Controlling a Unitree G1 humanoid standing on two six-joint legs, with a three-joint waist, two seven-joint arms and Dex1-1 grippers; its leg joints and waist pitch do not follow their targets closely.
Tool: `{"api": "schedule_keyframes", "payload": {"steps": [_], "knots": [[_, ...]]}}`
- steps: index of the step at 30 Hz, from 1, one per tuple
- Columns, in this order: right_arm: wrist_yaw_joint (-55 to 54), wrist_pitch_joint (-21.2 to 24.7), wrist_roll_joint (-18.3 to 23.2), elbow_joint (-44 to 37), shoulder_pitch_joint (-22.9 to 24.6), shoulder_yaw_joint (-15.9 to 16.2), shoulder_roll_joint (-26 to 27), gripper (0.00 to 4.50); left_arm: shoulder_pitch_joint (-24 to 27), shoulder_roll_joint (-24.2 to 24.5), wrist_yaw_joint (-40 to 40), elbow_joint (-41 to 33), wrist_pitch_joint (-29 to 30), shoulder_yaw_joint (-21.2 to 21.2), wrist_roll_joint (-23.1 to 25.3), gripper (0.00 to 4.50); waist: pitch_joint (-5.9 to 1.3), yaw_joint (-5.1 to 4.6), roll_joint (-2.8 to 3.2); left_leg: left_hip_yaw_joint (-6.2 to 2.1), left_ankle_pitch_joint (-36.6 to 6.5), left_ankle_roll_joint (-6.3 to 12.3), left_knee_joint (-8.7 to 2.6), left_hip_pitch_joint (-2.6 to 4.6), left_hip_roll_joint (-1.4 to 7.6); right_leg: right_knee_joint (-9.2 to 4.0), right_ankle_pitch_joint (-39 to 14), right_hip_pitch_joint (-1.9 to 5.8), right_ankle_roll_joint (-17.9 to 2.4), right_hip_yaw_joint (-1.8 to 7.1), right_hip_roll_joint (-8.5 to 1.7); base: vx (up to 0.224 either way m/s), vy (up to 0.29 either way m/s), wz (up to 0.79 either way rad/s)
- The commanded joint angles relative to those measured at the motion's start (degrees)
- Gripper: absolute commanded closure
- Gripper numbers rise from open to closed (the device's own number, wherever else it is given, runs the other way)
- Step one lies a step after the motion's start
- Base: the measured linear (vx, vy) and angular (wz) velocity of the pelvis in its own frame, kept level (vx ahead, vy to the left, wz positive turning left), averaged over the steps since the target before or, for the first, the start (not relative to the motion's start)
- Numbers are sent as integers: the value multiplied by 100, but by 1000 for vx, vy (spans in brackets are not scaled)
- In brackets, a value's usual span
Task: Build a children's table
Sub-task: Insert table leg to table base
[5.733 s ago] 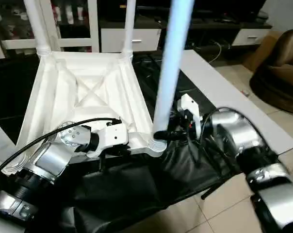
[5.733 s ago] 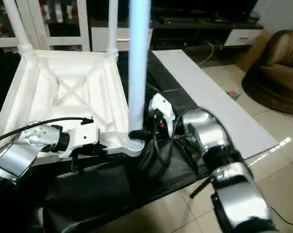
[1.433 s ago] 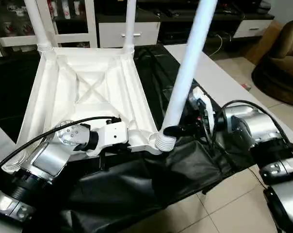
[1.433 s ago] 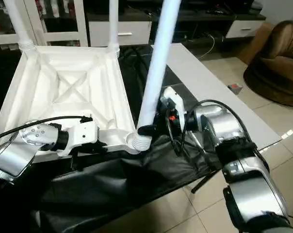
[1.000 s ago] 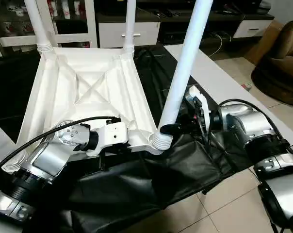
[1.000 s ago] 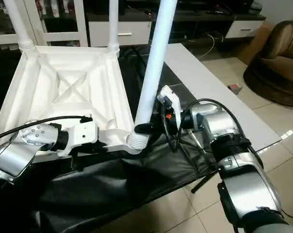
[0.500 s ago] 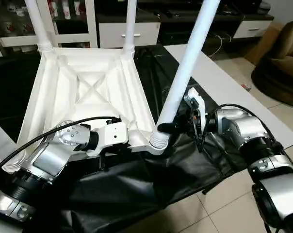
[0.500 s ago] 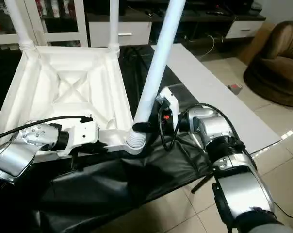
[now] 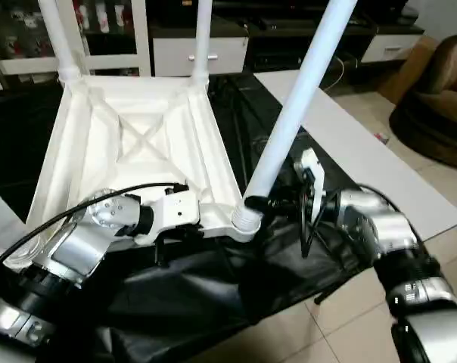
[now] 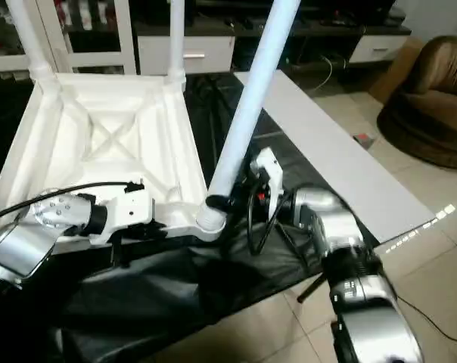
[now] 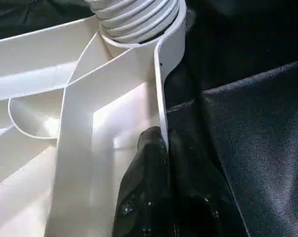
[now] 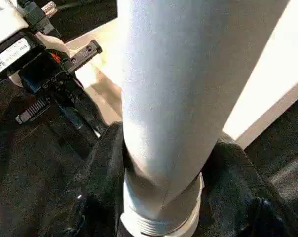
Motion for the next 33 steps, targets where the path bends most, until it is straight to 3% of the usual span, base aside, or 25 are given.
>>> {"api": "schedule_keyframes", "payload": {"steps": [1, 4, 8, 13, 15, 19, 24, 25, 33], "knots": [[-407, -96, -529, 85, 607, 271, -115, 265, 16, -26, -102, -128, -103, -116, 40, 450, -313, -11, 149, -42, -1158, -104, -410, 117, 123, -407, -819, 189, -1187, 250, -254, 0, 0, 0], [-499, -122, -479, -83, 743, 202, -96, 265, 22, -21, -101, -130, -104, -116, 39, 450, -305, -16, 137, -44, -1280, -108, -422, 124, 121, -424, -926, 179, -1159, 248, -245, 0, 0, 0], [-666, -127, -372, -279, 911, 58, -58, 265, 18, -27, -100, -118, -109, -117, 41, 450, -287, -31, 138, -74, -1661, -179, -454, 123, 126, -486, -1481, 157, -1016, 256, -258, 0, 0, 0], [-920, -106, -256, -487, 1142, -91, -33, 265, -1, -44, -103, -96, -117, -120, 49, 450, -290, -22, 153, -65, -1582, -173, -461, 131, 130, -474, -1212, 147, -1045, 260, -241, 0, 0, 0], [-918, -119, -300, -552, 1213, -39, -61, 265, -2, -47, -110, -97, -119, -122, 50, 450, -291, -24, 153, -65, -1592, -174, -463, 125, 127, -471, -1193, 150, -1050, 258, -238, 0, 0, 0], [-602, -51, -647, -764, 1289, 425, -323, 265, -11, -37, -140, -88, -131, -139, 59, 450, -291, -12, 155, -65, -1565, -169, -467, 131, 129, -474, -1156, 155, -1040, 257, -235, 0, 0, 0], [-464, -59, -804, -783, 1234, 616, -438, 265, -15, -33, -145, -87, -133, -142, 63, 450, -298, -16, 148, -53, -1413, -128, -465, 128, 124, -458, -913, 173, -1081, 256, -231, 0, 0, 0], [-353, -40, -908, -798, 1164, 808, -546, 265, -9, -25, -155, -98, -127, -148, 72, 450, -296, -13, 140, -55, -1473, -134, -470, 130, 127, -471, -1028, 171, -1071, 258, -239, 0, 0, 0], [-430, 113, -1005, -613, 941, 997, -545, 265, 6, 0, -187, -123, -126, -144, 83, 450, -323, -20, 134, -63, -1565, -198, -472, 137, 131, -474, -1045, 170, -1051, 258, -241, 0, 0, 0]]}}
